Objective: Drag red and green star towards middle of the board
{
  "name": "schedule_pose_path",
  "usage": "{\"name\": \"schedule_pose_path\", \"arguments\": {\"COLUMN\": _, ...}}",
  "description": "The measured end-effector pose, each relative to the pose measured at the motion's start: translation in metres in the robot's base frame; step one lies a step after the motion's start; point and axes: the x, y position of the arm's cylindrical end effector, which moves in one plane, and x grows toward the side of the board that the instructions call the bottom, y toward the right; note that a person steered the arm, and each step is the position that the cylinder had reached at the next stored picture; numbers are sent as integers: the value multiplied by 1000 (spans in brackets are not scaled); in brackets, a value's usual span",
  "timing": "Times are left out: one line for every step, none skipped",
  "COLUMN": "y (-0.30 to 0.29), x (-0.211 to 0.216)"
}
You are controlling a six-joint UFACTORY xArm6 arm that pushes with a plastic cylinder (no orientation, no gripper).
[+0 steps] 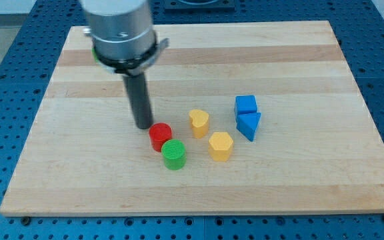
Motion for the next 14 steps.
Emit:
{"name": "schedule_pose_path", "arguments": {"y": -72, "x": -25}}
{"name": "schedule_pose_path", "arguments": {"y": -136, "x": -74}}
{"name": "schedule_pose_path", "arguments": {"y": -179, "x": -140}}
{"name": "schedule_pose_path", "arguments": {"y": -181, "x": -183}}
{"name": "schedule_pose_path", "arguments": {"y": -150, "x": -241}}
{"name": "schedule_pose_path", "arguments": {"y": -112, "x": -244}}
{"name": "schedule_pose_path", "arguments": {"y": -98, "x": -206}}
{"name": "schedule_pose_path", "arguments": {"y": -84, "x": -162}}
{"name": "schedule_pose_path", "arguments": {"y": -51, "x": -138}}
{"name": "schedule_pose_path", "arguments": {"y": -19, "x": -124}}
{"name": "schedule_pose_path", "arguments": {"y": 15, "x": -112}}
{"name": "schedule_pose_path", "arguments": {"y": 41, "x": -99}}
{"name": "schedule_pose_path", "arguments": {"y": 44, "x": -82}}
{"name": "schedule_pose_path", "arguments": {"y": 44, "x": -80}}
